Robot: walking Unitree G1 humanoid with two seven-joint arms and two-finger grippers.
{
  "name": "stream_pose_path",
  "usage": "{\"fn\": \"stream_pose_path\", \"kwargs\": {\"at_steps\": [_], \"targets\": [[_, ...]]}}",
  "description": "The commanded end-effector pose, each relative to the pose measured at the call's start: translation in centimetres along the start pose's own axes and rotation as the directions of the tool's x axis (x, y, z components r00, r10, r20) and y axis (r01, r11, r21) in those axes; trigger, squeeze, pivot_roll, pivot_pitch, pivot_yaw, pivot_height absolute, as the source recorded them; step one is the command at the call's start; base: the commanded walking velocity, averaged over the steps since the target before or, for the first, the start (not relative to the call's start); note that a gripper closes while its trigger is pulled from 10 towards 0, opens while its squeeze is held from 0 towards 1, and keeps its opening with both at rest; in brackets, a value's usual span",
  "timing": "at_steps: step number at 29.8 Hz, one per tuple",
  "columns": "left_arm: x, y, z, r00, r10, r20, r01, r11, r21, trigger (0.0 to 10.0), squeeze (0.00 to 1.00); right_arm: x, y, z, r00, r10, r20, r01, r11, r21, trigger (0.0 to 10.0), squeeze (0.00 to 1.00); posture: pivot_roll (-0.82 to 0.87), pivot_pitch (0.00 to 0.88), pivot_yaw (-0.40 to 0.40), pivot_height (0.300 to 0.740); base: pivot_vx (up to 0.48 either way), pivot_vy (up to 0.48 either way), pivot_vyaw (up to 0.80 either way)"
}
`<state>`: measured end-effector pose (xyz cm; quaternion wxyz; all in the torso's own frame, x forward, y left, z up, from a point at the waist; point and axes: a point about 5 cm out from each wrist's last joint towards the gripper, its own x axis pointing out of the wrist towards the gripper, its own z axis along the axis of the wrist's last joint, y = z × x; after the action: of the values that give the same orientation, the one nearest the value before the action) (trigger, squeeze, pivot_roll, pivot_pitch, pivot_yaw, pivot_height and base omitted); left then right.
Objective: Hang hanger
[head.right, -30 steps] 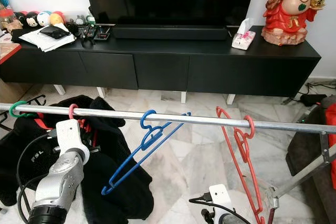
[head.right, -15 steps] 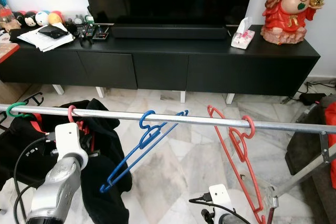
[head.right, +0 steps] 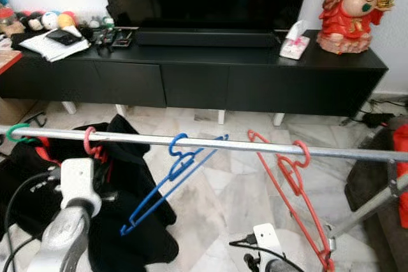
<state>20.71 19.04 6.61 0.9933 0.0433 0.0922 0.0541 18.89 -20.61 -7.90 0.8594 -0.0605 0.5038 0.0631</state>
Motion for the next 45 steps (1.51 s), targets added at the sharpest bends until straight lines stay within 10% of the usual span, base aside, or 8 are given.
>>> {"fn": "stream_pose_path", "kwargs": {"at_steps": [1, 13, 25, 37, 45], "targets": [[-0.7, 0.3, -0.1, 1.0, -0.006, 0.027, 0.004, 0.999, 0.044, 10.0, 0.0, 0.0, 0.1, 0.1, 1.0, 0.003, 0.003, -0.003, 1.0, -0.013, 10.0, 0.0, -0.01, 0.002, 0.013, 0.74, 0.0, 0.0, 0.0], [-2.4, 1.9, -6.6, 0.971, 0.081, -0.225, -0.063, 0.994, 0.086, 10.0, 0.0, 0.0, 0.1, 0.1, 1.0, 0.007, 0.003, -0.007, 1.0, -0.017, 10.0, 0.0, -0.01, 0.002, 0.011, 0.74, 0.0, 0.0, 0.0], [-2.0, 3.2, -13.9, 0.833, 0.143, -0.534, -0.126, 0.99, 0.069, 10.0, 0.0, 0.1, 0.3, 0.1, 1.0, 0.007, 0.004, -0.007, 1.0, -0.012, 10.0, 0.0, -0.02, 0.0, 0.024, 0.74, 0.0, 0.0, 0.0], [-3.7, 2.7, -16.6, 0.756, 0.127, -0.642, -0.106, 0.992, 0.072, 10.0, 0.0, 0.1, 0.3, -0.1, 1.0, 0.005, 0.004, -0.005, 1.0, -0.005, 10.0, 0.0, -0.04, 0.0, 0.034, 0.74, -0.06, 0.0, 0.0], [-3.2, 2.5, -16.4, 0.78, 0.129, -0.613, -0.1, 0.992, 0.082, 10.0, 0.0, 0.0, 0.4, -0.2, 1.0, 0.006, 0.001, -0.006, 1.0, -0.004, 10.0, 0.0, -0.04, 0.0, 0.04, 0.74, -0.266, 0.0, 0.0]]}}
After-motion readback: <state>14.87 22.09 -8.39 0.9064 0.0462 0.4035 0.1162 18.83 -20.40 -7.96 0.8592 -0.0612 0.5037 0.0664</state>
